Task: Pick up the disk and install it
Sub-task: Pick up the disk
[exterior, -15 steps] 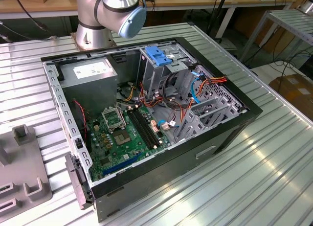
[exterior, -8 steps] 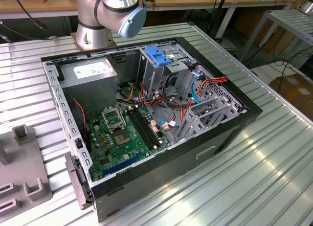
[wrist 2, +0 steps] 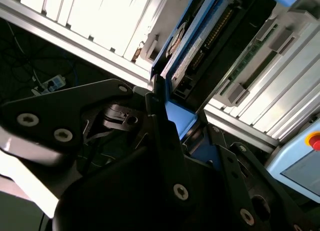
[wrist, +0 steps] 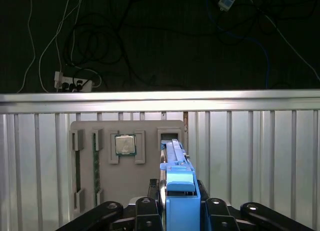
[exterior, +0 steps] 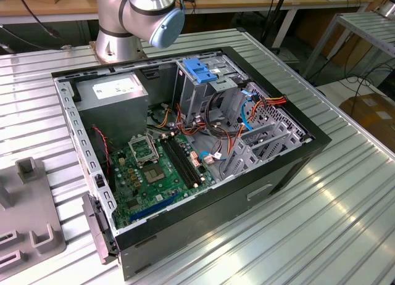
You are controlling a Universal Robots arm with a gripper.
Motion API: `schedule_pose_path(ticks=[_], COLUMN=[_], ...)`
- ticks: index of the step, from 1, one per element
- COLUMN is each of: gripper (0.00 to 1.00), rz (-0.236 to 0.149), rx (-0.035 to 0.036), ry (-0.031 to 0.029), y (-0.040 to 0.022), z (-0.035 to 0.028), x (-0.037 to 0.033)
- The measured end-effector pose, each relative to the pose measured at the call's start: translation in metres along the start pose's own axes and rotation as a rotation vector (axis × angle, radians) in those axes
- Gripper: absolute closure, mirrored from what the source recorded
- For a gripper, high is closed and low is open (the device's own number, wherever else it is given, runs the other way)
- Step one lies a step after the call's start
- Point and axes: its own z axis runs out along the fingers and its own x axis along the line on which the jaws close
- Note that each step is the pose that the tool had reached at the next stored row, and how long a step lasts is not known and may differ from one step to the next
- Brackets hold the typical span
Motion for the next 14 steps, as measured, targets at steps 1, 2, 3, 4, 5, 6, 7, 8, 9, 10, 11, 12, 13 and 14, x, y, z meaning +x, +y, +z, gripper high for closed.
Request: schedule_pose_path(ticks=[1, 2, 3, 4, 5, 6, 7, 8, 9, 10, 11, 12, 13, 14], gripper=[0.63, 0.63, 0.63, 0.63, 0.63, 0.63, 0.63, 0.63, 0.63, 0.63, 0.63, 0.63, 0.63, 0.63], rz=[0.000, 0.000, 0.000, 0.000, 0.000, 0.000, 0.000, 0.000, 0.000, 0.000, 0.000, 0.000, 0.000, 0.000], rx=[0.0000, 0.0001, 0.0000, 0.0000, 0.0001, 0.0000, 0.0001, 0.0000, 0.0000, 0.0001, 0.0000, 0.0000, 0.0001, 0.0001], ry=[0.0000, 0.0000, 0.0000, 0.0001, -0.0001, 0.0000, 0.0000, 0.0000, 0.0000, 0.0000, 0.0000, 0.0000, 0.0000, 0.0000], y=[0.0000, 0.0000, 0.0000, 0.0000, 0.0000, 0.0000, 0.0000, 0.0000, 0.0000, 0.0000, 0.0000, 0.0000, 0.0000, 0.0000], z=[-0.0005, -0.0013, -0.0024, -0.0033, -0.0051, -0.0063, -0.0068, -0.0077, -0.0087, -0.0093, -0.0101, -0.0108, -0.0114, -0.0120], x=[0.0000, 0.0000, 0.0000, 0.0001, 0.0001, 0.0001, 0.0001, 0.0001, 0.0001, 0.0001, 0.0002, 0.0002, 0.0002, 0.0002])
